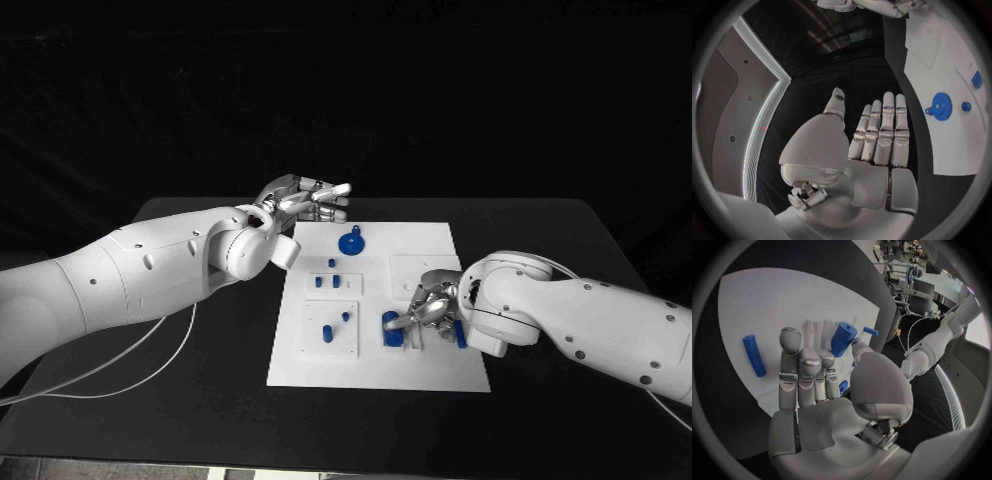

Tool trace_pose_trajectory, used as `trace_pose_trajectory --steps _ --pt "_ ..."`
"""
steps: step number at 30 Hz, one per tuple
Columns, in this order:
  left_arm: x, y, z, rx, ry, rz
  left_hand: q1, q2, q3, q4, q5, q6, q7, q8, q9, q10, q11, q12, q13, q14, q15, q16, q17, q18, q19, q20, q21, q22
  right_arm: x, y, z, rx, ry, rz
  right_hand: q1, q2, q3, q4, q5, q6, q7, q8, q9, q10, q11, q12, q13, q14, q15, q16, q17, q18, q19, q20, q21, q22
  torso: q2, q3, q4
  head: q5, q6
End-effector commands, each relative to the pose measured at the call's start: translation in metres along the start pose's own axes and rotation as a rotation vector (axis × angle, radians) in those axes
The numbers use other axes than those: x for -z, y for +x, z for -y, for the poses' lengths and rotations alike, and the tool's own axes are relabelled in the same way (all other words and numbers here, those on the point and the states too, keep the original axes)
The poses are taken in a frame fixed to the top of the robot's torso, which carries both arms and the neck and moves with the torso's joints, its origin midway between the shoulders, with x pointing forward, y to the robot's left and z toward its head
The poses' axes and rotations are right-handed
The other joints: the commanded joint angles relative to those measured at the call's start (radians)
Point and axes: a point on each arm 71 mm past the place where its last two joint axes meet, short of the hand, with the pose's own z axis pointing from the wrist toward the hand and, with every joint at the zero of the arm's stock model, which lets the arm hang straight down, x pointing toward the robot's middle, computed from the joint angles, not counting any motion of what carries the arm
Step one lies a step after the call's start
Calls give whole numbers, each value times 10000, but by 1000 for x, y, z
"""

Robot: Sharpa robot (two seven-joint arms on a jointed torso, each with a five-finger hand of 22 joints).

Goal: Assemble the parts on the task board

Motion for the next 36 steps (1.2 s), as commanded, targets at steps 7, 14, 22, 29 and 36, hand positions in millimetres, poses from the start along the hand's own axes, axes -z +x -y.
trace_pose_trajectory --steps 7,14,22,29,36 --pt "-1 2 1 47 59 -103 -16 77 -9 48 -42 -46 7 -15 3 -85 -14 -10 9 -63 12 -56 -7 -100 7 83 36 -14 4 8 3 -263 -686 -22 -332 345 -1043 493 18 7 -46 -22 63 76 -4 181 109 47 -71 42 103 -28 434 -73 107 68 -7 -4 -12 18 42" --pt "-1 1 1 43 62 -81 -170 134 -30 167 -49 -59 9 -16 3 -99 -9 -12 8 -75 17 -67 -5 -91 6 90 41 -35 7 8 4 -442 -895 -2 -1010 1282 -2579 1 -7 -45 -47 -22 197 72 -3 238 114 37 -74 91 112 16 427 -63 193 72 -10 -7 -27 3 54" --pt "0 0 1 39 54 -66 -172 148 -41 184 -47 -65 8 -15 3 -102 -9 -11 9 -72 18 -74 -12 -95 3 89 40 -40 10 9 6 -388 -966 -185 -1048 1278 -2894 98 -22 -37 -54 -20 122 81 -21 176 120 39 -101 58 151 -38 426 -111 200 40 -6 -1 -14 2 77" --pt "0 -1 1 35 50 -55 -191 171 -51 219 -46 -71 13 -14 3 -111 -4 -11 9 -77 22 -83 -17 -96 0 91 40 -47 12 11 9 -115 -945 -445 -527 1047 -2708 -187 -19 -20 -54 -18 104 82 -19 144 120 44 -95 31 162 -43 418 -103 204 32 -7 -2 -21 -9 97" --pt "0 -2 0 26 39 -18 -173 188 -47 214 -45 -70 12 -12 4 -115 -4 -10 9 -73 21 -81 -16 -95 -1 93 41 -49 14 13 12 135 -946 -626 176 991 -1854 -839 30 39 -39 -22 145 90 -4 181 128 58 -59 42 152 -28 414 -56 217 45 1 -7 -16 -17 96"
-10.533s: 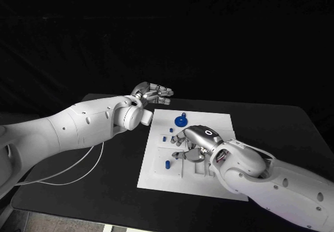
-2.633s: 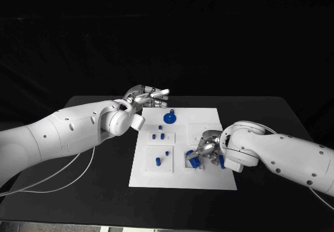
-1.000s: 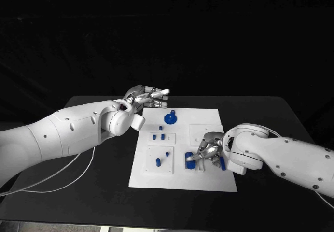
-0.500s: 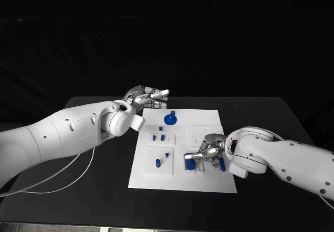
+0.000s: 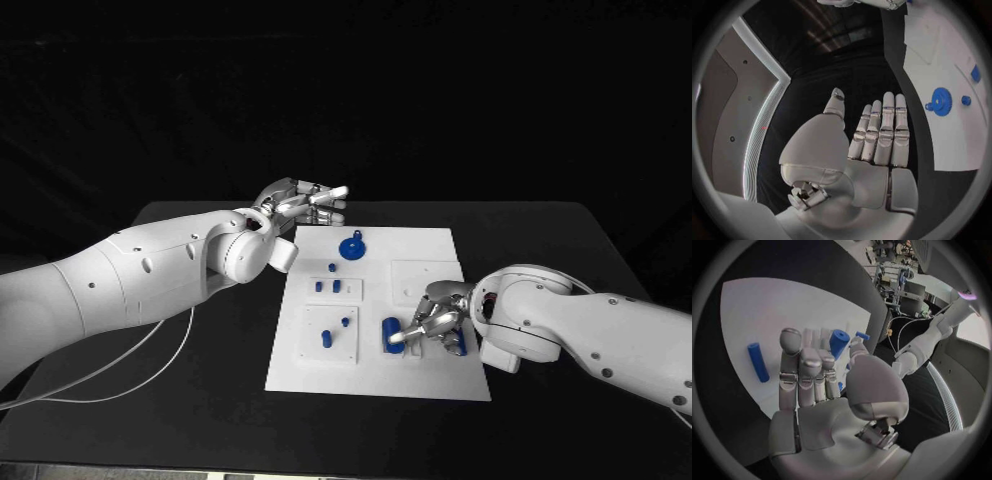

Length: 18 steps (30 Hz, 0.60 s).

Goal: Assemble the parts on the task board

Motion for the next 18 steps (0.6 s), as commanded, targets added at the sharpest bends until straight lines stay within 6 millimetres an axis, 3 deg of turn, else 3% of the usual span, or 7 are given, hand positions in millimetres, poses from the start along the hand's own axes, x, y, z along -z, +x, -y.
trace_pose_trajectory --steps 1,2,3,4,7,13,18 --pt "0 1 1 49 61 -97 -54 69 22 60 -45 -70 12 -13 4 -49 -13 -10 9 -73 21 -42 -7 -96 0 93 41 -12 1 5 -1 436 -164 -359 188 -48 528 -207 82 53 -36 -28 32 45 38 -16 8 22 -17 -9 -8 -16 413 28 36 11 9 -6 13 -1 -1" --pt "0 1 1 48 59 -94 -49 72 21 56 -45 -69 11 -13 4 -49 -13 -10 9 -74 21 -42 -7 -95 0 93 41 -13 2 5 -1 497 -173 -341 267 -41 737 -346 874 65 -44 -26 31 45 39 -10 6 21 -19 -5 -12 -9 414 28 36 14 7 -2 18 -1 1" --pt "0 1 1 48 57 -92 -36 79 18 47 -45 -67 10 -14 4 -47 -14 -10 9 -76 21 -42 -6 -93 0 93 42 -15 2 6 -1 556 -183 -324 296 -24 796 -453 1409 65 -47 -28 23 48 36 0 8 17 -20 -11 -21 -8 415 29 43 18 5 -1 21 -1 -1" --pt "0 0 1 47 53 -88 -36 79 18 47 -45 -67 10 -14 4 -47 -14 -10 9 -76 21 -42 -6 -93 0 93 42 -15 2 6 -2 617 -195 -310 274 -3 825 -545 1623 71 -49 -30 13 43 31 -3 0 20 -20 -6 -24 -8 416 33 50 22 4 1 21 -1 -2" --pt "0 0 1 45 43 -80 -36 79 18 47 -45 -67 10 -14 4 -47 -14 -10 9 -76 21 -42 -6 -93 0 93 42 -15 3 7 -2 705 -214 -274 98 53 869 -800 1690 79 -52 -31 -28 42 29 19 -17 11 -16 2 -54 -6 415 37 47 26 6 0 10 2 -14" --pt "0 0 0 45 30 -80 -36 79 18 47 -45 -67 10 -14 4 -47 -14 -10 9 -76 21 -42 -6 -93 0 93 42 -15 3 6 -1 690 -164 -184 -63 112 835 -760 1633 85 -52 -28 -33 47 29 38 -19 12 -18 12 -65 -3 420 36 66 37 11 -6 7 6 -13" --pt "0 0 0 47 25 -85 -42 102 5 44 -44 -66 10 -14 4 -54 -12 -10 9 -77 22 -39 0 -91 0 96 46 -21 2 5 1 619 -66 -101 -217 372 715 -763 1679 89 -64 -31 -33 63 22 71 -18 13 -18 33 -77 -6 422 39 98 51 11 -7 12 6 -20"
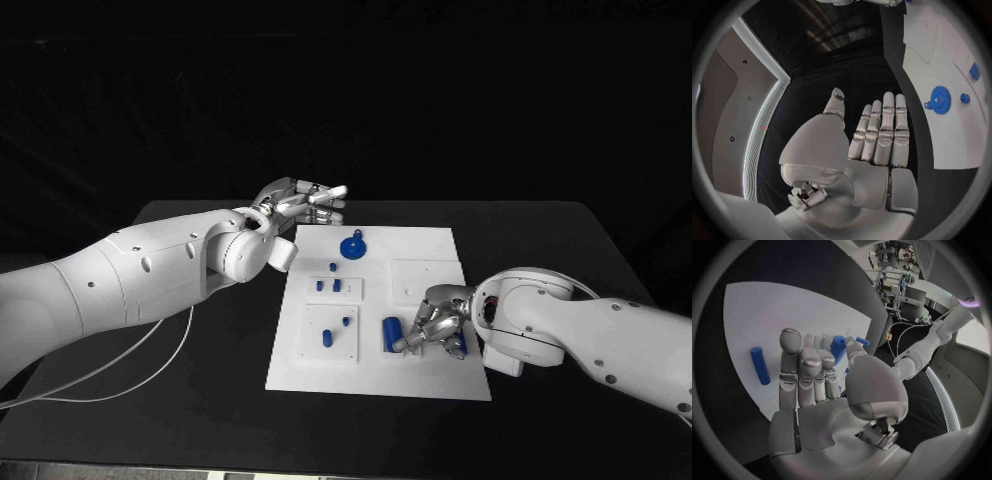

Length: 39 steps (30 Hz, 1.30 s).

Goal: Assemble the parts on the task board

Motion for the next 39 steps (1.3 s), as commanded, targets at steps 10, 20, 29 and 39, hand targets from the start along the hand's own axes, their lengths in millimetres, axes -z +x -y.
trace_pose_trajectory --steps 10,20,29,39 --pt "0 1 0 69 -15 -174 94 213 81 -31 -30 -68 13 -15 2 -72 -7 -10 9 -85 25 -27 15 -83 -1 104 49 -25 -3 0 -1 371 131 254 -111 429 754 -518 715 96 -92 -30 -126 75 -26 47 -36 9 -46 22 -89 -60 424 4 136 32 -1 2 0 0 -61" --pt "0 1 -1 -21 -170 -215 275 389 158 -313 104 -70 15 -17 0 -171 18 -11 8 -139 37 38 103 -42 -6 133 62 -27 -5 2 -4 480 53 53 -49 133 849 -805 836 125 -91 -27 -125 74 -25 66 -23 6 -41 46 -93 -60 422 14 163 46 -9 0 0 -4 -39" --pt "-1 -3 -2 -114 -223 -69 454 526 115 -586 153 -44 8 -16 0 -163 11 -10 8 -143 27 74 147 -38 5 126 74 -25 -4 5 -5 567 -64 -91 380 -665 1107 -593 -166 193 -61 -31 -132 78 0 66 -28 1 -15 61 -88 -60 420 34 192 89 -14 5 3 19 -17" --pt "0 -6 -1 -175 -98 116 610 504 116 -778 147 -4 -4 -12 2 -97 -11 -8 7 -106 5 97 157 -38 32 108 88 -18 -2 3 -2 469 -74 43 636 -943 1086 242 -1080 191 -38 -24 -43 89 16 79 -26 -1 -8 56 -97 -41 428 43 174 113 8 16 -18 33 -24"
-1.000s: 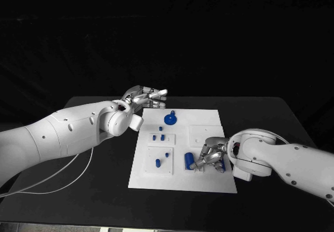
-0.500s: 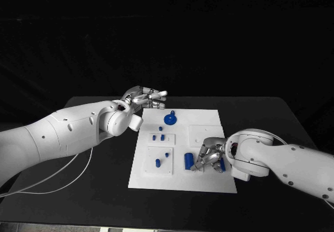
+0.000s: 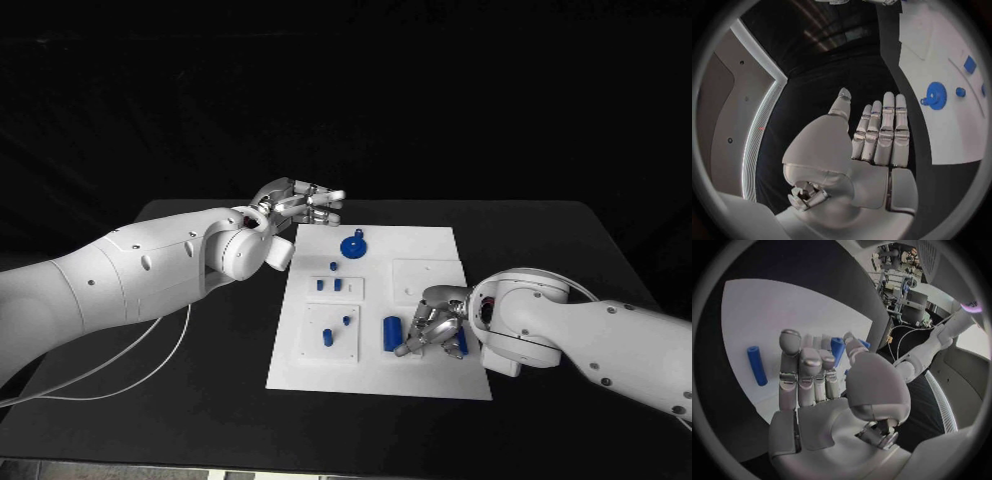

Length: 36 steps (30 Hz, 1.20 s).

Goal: Assemble the parts on the task board

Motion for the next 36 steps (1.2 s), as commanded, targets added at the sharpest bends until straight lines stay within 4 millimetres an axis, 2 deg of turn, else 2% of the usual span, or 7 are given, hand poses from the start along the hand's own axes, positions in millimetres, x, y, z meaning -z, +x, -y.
trace_pose_trajectory --steps 1,9,15,19,21,28,36 --pt "0 1 2 -54 158 10 50 56 -16 -52 19 39 -41 -12 2 -7 -34 -8 8 -29 3 60 17 -42 32 33 49 -2 1 0 3 96 -20 23 -16 -104 -31 142 -48 36 33 -28 21 45 52 46 2 -2 -8 52 -8 -40 422 43 -3 0 10 3 -12 11 -1" --pt "0 1 2 -59 202 32 41 62 -30 -75 18 50 -46 -13 2 3 -36 -9 7 -26 1 64 17 -46 33 30 48 -2 12 -14 9 -333 -225 571 40 -39 -181 374 -131 41 28 -27 173 123 48 308 197 1 -18 64 -5 -39 433 32 79 39 1 6 -14 2 -29" --pt "0 1 2 -59 213 41 1 84 -45 -66 25 62 -49 -12 2 10 -39 -9 7 -27 0 65 16 -49 36 28 48 -1 19 -21 11 -442 -338 811 -26 210 -183 64 336 43 3 -30 225 141 31 326 215 4 -31 84 3 -46 438 21 133 57 -1 -1 -7 -25 -16" --pt "1 1 2 -57 220 43 -12 91 -49 -59 18 65 -51 -13 2 15 -40 -8 8 -25 0 67 16 -50 35 28 47 -2 21 -24 12 -611 -446 968 -261 382 -203 165 509 18 4 -34 226 148 28 329 218 -1 -38 68 -18 -42 439 14 142 56 7 14 1 -39 -18" --pt "1 1 2 -58 233 47 -25 92 -55 -52 12 64 -52 -13 1 22 -43 -7 8 -26 0 67 15 -50 37 27 49 -1 23 -26 14 -682 -458 1049 -299 448 -217 173 580 8 6 -30 227 149 26 334 222 0 -37 63 -27 -41 442 13 152 57 6 0 8 -70 -14" --pt "2 1 3 -58 270 59 -25 101 -56 -51 14 80 -57 -11 2 44 -49 -5 8 -23 -4 71 16 -52 40 24 50 0 25 -30 16 -691 -447 1133 -175 495 -298 -242 589 29 -4 -32 234 160 22 355 241 1 -37 82 -37 -49 437 14 189 58 4 0 -21 -110 -37" --pt "1 2 3 -48 297 22 -22 118 -62 -53 16 106 -70 -11 3 126 -71 -5 8 -7 -15 82 17 -58 46 13 53 3 21 -22 7 61 -467 1002 36 448 -148 -603 521 180 -58 -25 242 235 -10 459 313 10 -40 114 -23 -88 435 16 237 86 -7 -12 15 -147 -45"
